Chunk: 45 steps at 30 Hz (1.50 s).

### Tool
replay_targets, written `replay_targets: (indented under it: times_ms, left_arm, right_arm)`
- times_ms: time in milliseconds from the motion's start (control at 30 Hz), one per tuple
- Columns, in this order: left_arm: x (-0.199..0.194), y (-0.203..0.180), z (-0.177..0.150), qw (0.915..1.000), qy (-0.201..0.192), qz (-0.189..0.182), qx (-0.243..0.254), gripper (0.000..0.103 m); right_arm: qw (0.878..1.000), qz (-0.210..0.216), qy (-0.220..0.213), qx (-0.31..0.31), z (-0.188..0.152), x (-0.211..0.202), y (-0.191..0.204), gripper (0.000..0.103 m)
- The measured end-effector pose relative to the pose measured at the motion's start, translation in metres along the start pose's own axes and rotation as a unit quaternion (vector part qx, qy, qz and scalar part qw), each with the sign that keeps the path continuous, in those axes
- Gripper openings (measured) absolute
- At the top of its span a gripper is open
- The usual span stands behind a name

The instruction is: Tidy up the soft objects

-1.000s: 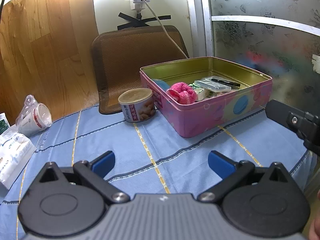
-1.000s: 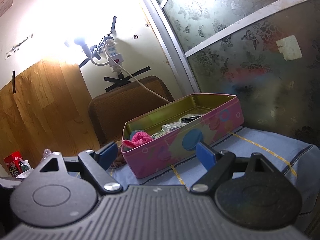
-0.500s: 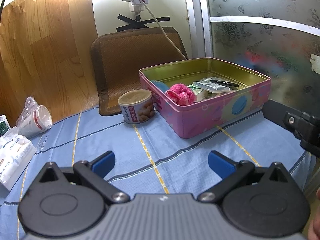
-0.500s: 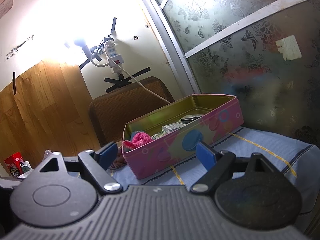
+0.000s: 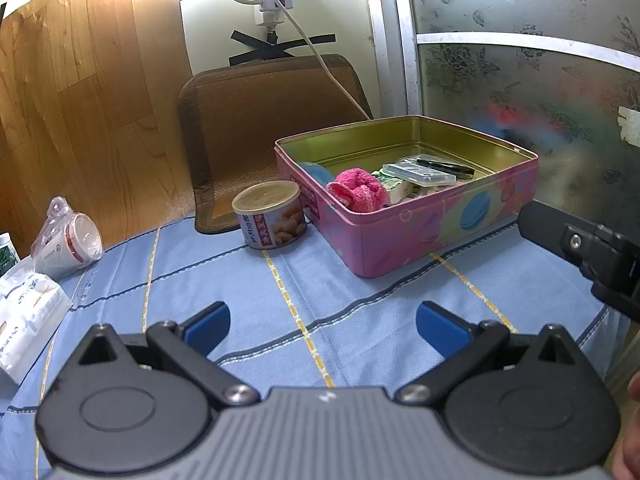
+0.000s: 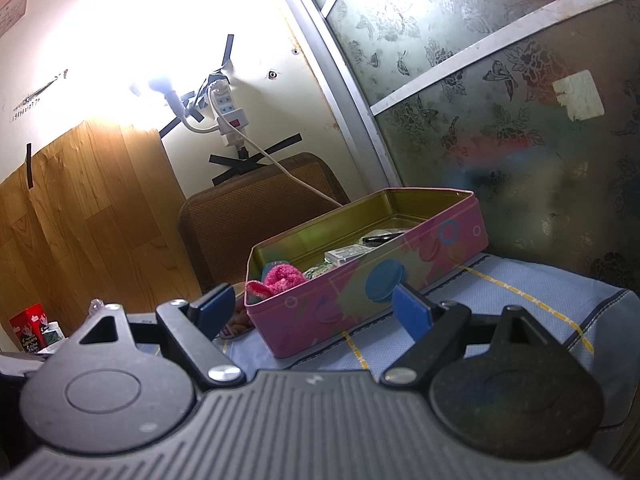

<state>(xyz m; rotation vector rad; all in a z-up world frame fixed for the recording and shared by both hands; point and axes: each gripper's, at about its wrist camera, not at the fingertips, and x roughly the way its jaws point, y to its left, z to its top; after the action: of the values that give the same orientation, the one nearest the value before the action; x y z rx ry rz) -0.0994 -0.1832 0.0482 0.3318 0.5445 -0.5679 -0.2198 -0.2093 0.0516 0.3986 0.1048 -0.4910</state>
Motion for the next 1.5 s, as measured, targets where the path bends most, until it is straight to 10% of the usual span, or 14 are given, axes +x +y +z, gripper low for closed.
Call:
replay_targets:
  times_ms: [1500]
  left_arm:
    - [0.0011, -0.0012, -0.0003, 1.0000, 0.002, 0.000, 0.001, 0.103]
  right_arm:
    - [1.000, -0.002, 0.004, 0.004, -0.0022, 0.0022, -0.0011, 0.088]
